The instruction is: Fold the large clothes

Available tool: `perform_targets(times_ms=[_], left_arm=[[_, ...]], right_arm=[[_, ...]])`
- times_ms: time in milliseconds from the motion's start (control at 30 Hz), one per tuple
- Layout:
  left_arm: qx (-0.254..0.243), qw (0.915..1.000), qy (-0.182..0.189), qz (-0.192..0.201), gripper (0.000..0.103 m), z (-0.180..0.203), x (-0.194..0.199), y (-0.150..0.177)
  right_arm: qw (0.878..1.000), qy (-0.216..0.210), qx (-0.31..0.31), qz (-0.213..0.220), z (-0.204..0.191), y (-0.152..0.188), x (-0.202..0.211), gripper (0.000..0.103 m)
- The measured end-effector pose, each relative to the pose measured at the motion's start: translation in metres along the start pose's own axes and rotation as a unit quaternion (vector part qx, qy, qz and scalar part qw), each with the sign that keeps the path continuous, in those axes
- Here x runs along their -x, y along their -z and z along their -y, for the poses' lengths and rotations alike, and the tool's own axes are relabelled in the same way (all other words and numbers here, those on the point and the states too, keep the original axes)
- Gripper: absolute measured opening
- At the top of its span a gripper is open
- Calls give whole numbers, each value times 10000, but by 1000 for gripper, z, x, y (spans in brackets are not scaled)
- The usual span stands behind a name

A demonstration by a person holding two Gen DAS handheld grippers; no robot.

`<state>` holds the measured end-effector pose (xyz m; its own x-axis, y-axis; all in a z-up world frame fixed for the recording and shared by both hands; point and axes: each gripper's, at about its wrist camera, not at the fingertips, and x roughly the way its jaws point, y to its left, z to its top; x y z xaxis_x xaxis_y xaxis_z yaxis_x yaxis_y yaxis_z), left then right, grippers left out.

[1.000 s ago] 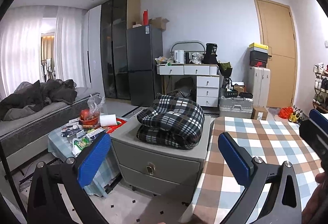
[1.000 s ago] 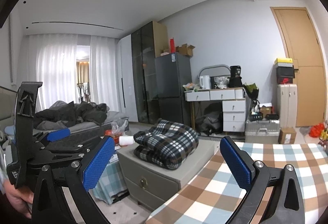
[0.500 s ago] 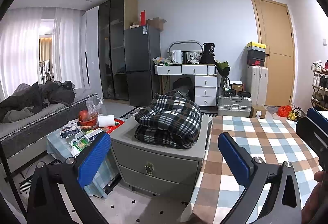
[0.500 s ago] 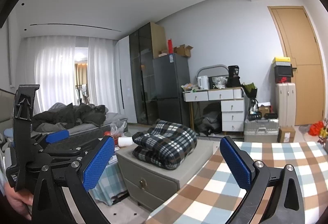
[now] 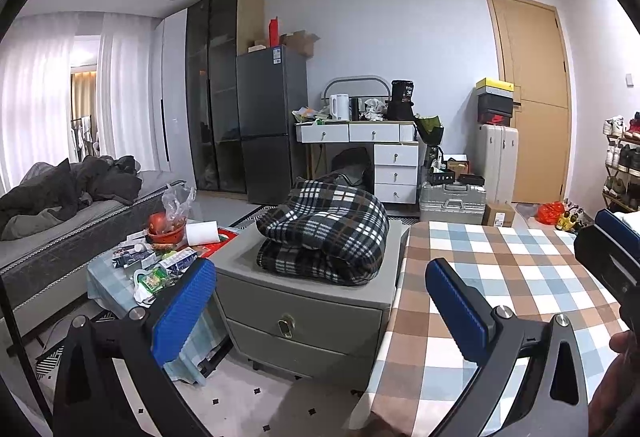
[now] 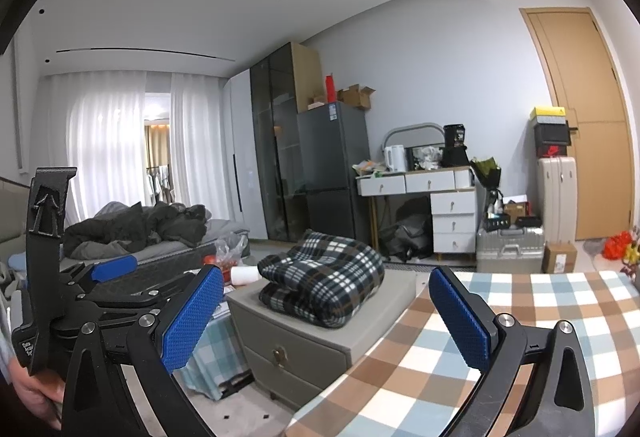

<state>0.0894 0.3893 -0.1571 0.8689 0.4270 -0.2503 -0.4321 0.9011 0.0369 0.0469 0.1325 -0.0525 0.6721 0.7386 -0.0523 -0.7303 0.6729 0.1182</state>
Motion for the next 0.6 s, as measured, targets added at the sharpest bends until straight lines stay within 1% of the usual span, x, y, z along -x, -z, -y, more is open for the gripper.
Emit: perform_targets(times_ms=[333, 600], left_arm=[[-3, 10000, 59, -43, 102, 2, -2, 0], [-155, 9999, -40, -23, 102, 7, -5, 2]], right_arm=[[10000, -11, -19, -14, 1, 0, 0, 103], [10000, -9, -28, -24, -1, 2, 0, 103]])
